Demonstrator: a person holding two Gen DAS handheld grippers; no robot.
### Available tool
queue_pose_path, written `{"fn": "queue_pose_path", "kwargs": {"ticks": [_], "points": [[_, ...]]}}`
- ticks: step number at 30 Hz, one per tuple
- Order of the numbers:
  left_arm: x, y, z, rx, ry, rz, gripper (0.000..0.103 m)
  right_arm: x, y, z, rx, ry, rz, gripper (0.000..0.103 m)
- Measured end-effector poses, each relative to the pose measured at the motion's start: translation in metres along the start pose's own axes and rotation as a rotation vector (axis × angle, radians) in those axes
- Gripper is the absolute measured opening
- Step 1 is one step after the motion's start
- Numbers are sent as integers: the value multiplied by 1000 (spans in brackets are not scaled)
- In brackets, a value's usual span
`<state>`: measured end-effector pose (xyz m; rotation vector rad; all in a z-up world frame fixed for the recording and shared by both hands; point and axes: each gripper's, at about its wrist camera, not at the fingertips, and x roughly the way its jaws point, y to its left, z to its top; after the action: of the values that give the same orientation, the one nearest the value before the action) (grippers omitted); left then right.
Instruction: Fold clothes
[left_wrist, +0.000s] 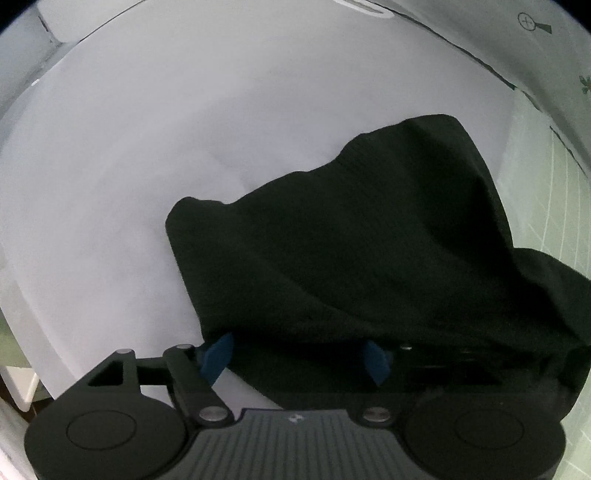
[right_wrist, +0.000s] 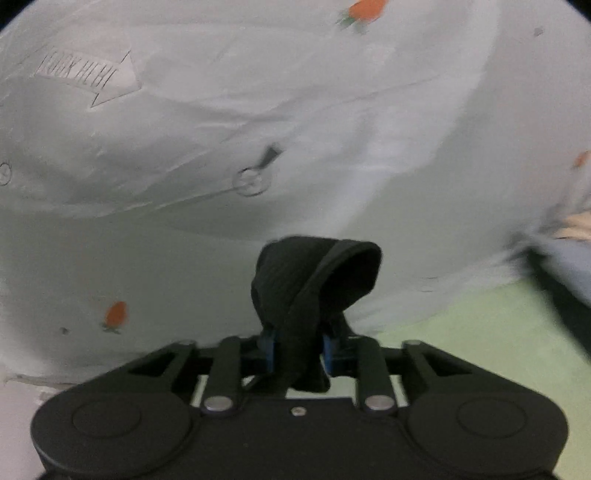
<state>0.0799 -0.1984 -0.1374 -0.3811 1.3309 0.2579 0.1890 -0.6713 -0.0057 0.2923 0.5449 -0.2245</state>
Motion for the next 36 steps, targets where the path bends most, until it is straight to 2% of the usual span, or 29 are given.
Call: {"fn": "queue_pose_path", "kwargs": {"ticks": [1, 4, 9, 12, 16, 19, 20, 21, 24, 27, 33, 36], "points": [[1, -1, 0, 1, 0, 2, 76, 10, 5, -6, -26, 38, -14, 61], [2, -3, 0, 0, -2, 3, 77, 18, 9, -45, -58, 150, -129, 61], [5, -10, 0, 8, -2, 12, 80, 2, -23, -103, 155, 273, -228, 63], [9, -18, 5, 24, 9, 19, 84, 0, -34, -123, 199, 320, -215, 63], [11, -23, 7, 23, 15, 25, 84, 3, -36, -127, 226, 320, -159, 63], [12, -25, 7, 17, 15, 19, 84, 8, -27, -126, 156, 319, -147, 63], [12, -25, 7, 14, 13, 16, 84, 8, -23, -127, 129, 319, -143, 49], [12, -26, 6, 12, 11, 15, 84, 8, -21, -127, 111, 318, -133, 27], [12, -29, 3, 14, 4, 15, 84, 0, -18, -127, 45, 309, -109, 9], [12, -32, 0, 14, -4, 14, 84, -27, -21, -126, -36, 260, -128, 8], [13, -40, -5, 21, -24, 11, 85, -108, -60, -128, -148, 159, -312, 7], [12, -41, -10, -5, -35, 0, 85, -140, -93, -132, -121, 144, -411, 7]]}}
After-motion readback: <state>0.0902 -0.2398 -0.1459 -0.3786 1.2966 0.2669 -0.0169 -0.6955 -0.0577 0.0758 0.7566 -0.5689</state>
